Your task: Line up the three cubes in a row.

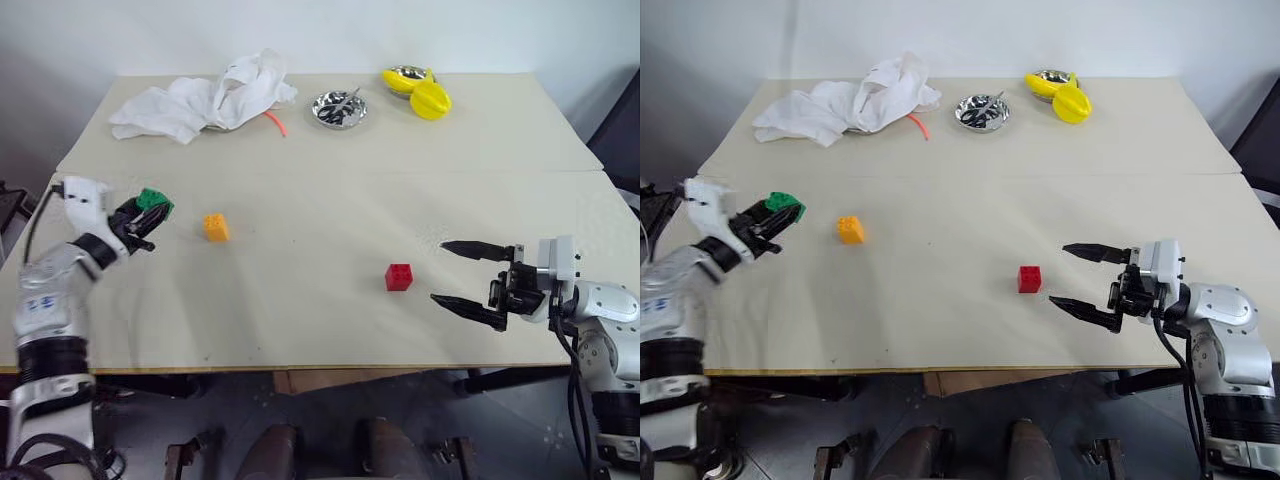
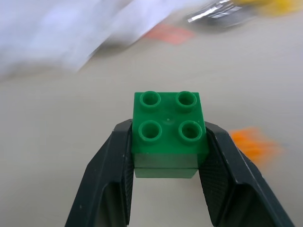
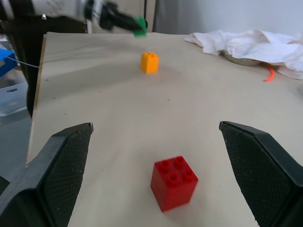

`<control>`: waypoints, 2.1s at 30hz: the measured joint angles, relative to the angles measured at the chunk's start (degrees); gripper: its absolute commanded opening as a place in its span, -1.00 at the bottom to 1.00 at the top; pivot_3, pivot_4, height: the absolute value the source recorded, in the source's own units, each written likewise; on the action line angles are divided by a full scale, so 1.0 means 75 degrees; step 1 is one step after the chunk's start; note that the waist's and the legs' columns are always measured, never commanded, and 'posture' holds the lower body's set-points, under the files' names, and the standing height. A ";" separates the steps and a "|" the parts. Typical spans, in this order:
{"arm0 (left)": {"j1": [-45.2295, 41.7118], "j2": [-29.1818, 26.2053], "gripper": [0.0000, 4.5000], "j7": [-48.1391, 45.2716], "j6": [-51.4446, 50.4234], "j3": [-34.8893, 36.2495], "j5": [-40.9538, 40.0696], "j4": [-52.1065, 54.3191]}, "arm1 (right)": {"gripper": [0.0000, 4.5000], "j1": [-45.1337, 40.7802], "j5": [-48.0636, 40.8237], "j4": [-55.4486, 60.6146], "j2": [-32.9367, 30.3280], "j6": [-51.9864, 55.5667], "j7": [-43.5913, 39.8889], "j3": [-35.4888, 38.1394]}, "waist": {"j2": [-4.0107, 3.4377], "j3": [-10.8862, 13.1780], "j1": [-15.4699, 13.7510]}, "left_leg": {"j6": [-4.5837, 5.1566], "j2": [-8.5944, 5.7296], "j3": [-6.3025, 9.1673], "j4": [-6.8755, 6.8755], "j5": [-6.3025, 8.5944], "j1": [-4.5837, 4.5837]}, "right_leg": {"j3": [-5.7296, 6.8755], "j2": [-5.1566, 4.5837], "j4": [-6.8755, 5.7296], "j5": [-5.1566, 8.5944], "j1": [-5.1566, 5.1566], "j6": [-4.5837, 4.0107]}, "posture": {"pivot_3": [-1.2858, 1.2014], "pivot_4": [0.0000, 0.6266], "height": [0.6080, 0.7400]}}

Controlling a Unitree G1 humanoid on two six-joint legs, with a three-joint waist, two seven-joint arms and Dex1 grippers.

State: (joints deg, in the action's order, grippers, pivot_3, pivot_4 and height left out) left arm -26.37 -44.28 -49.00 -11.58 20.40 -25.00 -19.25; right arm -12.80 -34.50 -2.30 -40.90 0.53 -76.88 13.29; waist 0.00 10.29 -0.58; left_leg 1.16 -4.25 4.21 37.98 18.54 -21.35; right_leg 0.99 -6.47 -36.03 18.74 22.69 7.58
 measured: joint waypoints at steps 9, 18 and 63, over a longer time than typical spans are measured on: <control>-0.0544 0.0302 -0.34 -0.3347 -0.0413 -0.2279 -0.0548 0.1971 | 1.00 0.0583 -0.0104 0.0005 -0.0818 0.0248 -0.0234 0.0775 | -0.0007 0.0000 -0.0171 | 0.0009 -0.0015 0.0031 0.0020 -0.0004 0.0006 | -0.0015 -0.0007 0.0011 -0.0001 -0.0041 0.0001 | 0.03 -0.52 1.00; -0.2215 0.2735 -0.34 -0.2698 0.0632 -0.4671 0.1616 -0.0309 | 1.00 0.1309 -0.0193 0.0714 -0.0887 0.0654 -0.0057 0.1250 | 0.0004 0.0007 -0.0034 | 0.0009 -0.0001 -0.0019 0.0013 -0.0004 0.0003 | 0.0026 0.0024 -0.0021 -0.0003 -0.0011 0.0005 | 0.03 -0.52 1.00; -0.3602 0.3863 0.95 -0.2775 0.1860 -0.4720 0.2930 -0.3519 | 1.00 0.2344 -0.0428 0.1843 -0.0660 0.1086 0.0528 0.1789 | 0.0017 0.0014 -0.0128 | 0.0015 -0.0011 -0.0015 0.0033 -0.0003 0.0002 | 0.0020 0.0018 -0.0006 -0.0009 -0.0013 0.0017 | 0.03 -0.52 1.00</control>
State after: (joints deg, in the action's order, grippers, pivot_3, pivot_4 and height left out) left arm -53.38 -15.30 -69.82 2.37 -15.00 -3.02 -45.64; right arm 4.78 -37.71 11.53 -45.85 8.67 -72.92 26.70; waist 0.13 10.40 -1.55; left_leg 1.27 -4.33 4.10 38.23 18.52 -21.34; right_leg 1.15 -6.33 -36.07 18.67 22.60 7.70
